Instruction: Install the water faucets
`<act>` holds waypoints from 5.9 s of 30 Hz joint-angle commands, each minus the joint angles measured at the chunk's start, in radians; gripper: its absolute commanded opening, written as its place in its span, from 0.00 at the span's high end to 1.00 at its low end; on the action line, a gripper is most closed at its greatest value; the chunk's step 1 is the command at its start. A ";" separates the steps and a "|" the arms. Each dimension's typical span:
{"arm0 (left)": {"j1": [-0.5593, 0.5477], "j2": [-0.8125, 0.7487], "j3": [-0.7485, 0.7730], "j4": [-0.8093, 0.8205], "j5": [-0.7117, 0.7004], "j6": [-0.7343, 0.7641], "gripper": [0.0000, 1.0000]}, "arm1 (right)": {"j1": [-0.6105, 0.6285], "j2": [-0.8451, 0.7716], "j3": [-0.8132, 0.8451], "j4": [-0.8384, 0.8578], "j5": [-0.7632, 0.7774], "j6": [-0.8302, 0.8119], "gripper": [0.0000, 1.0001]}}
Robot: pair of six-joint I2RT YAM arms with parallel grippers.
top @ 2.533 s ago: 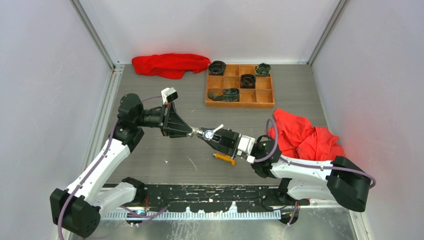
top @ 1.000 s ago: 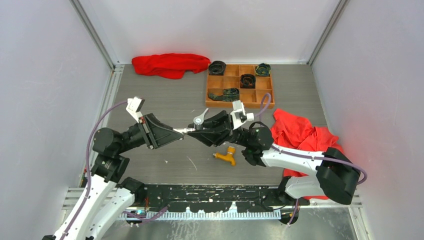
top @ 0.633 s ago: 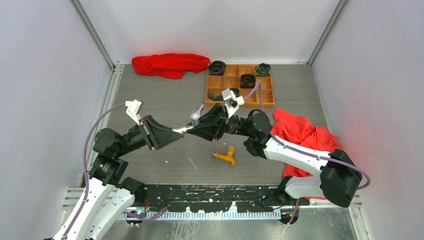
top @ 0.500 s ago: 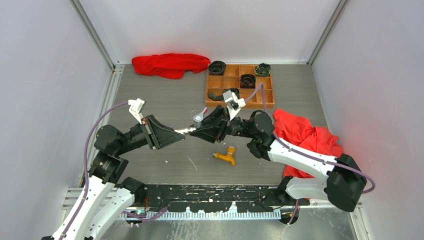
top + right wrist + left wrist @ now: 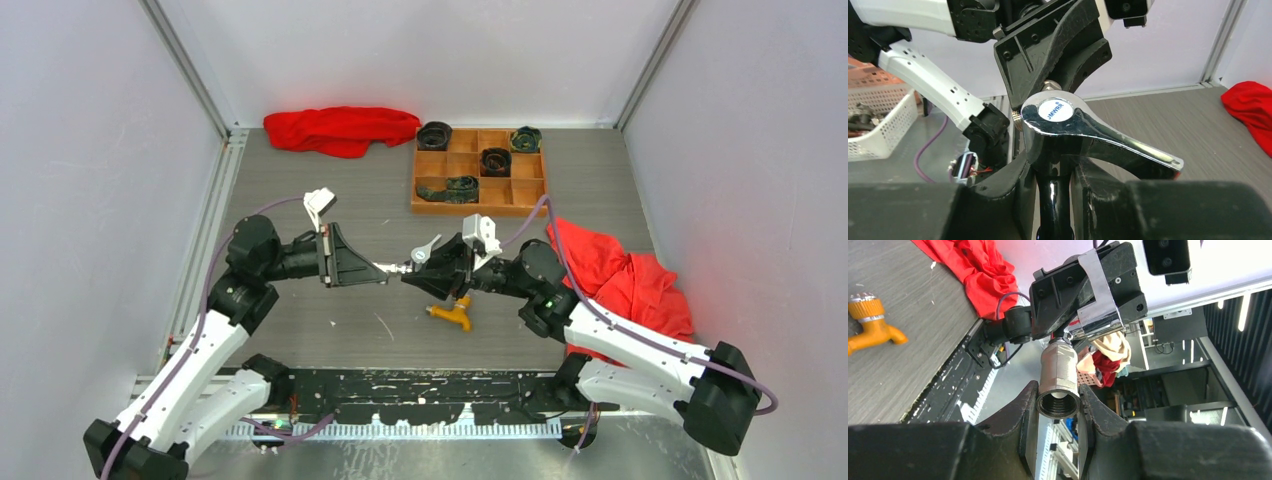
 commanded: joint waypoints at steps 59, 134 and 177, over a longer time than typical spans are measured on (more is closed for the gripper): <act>0.003 -0.304 -0.301 0.365 -0.293 0.475 1.00 | -0.055 0.493 0.303 0.153 -0.351 1.046 0.99; 0.062 0.337 -0.032 0.233 -0.095 0.010 1.00 | -0.249 0.029 0.263 -0.907 -0.252 0.036 0.07; 0.085 0.429 0.196 -0.238 0.281 0.134 1.00 | 0.172 -0.048 -0.020 -0.251 0.475 -0.920 0.14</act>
